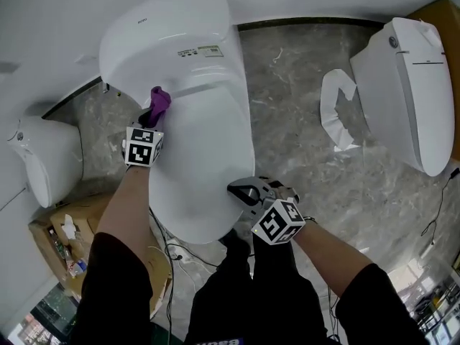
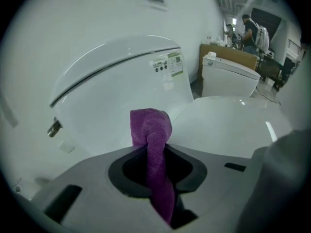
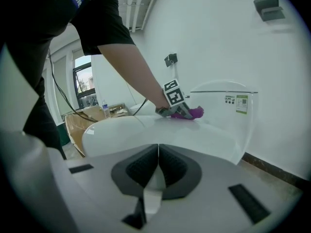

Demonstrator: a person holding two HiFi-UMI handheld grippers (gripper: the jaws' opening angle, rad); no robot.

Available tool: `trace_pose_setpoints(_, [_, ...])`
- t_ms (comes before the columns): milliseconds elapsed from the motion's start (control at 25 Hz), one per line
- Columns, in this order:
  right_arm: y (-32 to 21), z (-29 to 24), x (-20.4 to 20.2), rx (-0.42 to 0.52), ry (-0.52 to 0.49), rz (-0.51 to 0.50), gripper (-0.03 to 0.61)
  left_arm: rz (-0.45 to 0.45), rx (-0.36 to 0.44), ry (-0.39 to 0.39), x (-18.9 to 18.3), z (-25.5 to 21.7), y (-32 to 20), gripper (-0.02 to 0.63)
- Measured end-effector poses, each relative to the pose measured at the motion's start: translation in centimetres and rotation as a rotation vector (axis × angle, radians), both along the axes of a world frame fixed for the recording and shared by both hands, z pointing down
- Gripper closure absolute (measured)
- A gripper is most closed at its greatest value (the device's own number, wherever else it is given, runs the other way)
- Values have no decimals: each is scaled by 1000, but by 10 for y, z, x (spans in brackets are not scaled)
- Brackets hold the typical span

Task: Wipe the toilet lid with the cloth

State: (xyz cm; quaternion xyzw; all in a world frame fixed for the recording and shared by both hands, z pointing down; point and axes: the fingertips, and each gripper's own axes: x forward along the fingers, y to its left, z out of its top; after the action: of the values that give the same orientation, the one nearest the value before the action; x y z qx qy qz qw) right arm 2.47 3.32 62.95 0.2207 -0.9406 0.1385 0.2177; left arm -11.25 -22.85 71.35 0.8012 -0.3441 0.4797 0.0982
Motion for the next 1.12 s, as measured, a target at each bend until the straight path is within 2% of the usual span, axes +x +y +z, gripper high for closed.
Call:
trace_pose_setpoints(400, [7, -6, 8, -15, 8, 23, 548, 192, -45, 33, 119, 10, 11, 548])
trace_pose_setpoints(600, [9, -22, 21, -4, 3, 53, 548, 331, -70, 45, 177, 10, 34, 548])
trace_pose_setpoints(680, [6, -29, 25, 5, -1, 70, 548, 377, -63, 43, 190, 10, 41, 548])
trace_pose_setpoints(760, [3, -37, 27, 17, -3, 83, 548, 379, -58, 33, 186, 9, 43, 548])
trace_pose_setpoints(880, [-1, -48, 26, 35, 1, 93, 548, 336, -56, 4, 154, 7, 39, 548])
trace_pose_setpoints(1120, [0, -69, 22, 67, 13, 122, 548, 200, -68, -100, 37, 3, 34, 548])
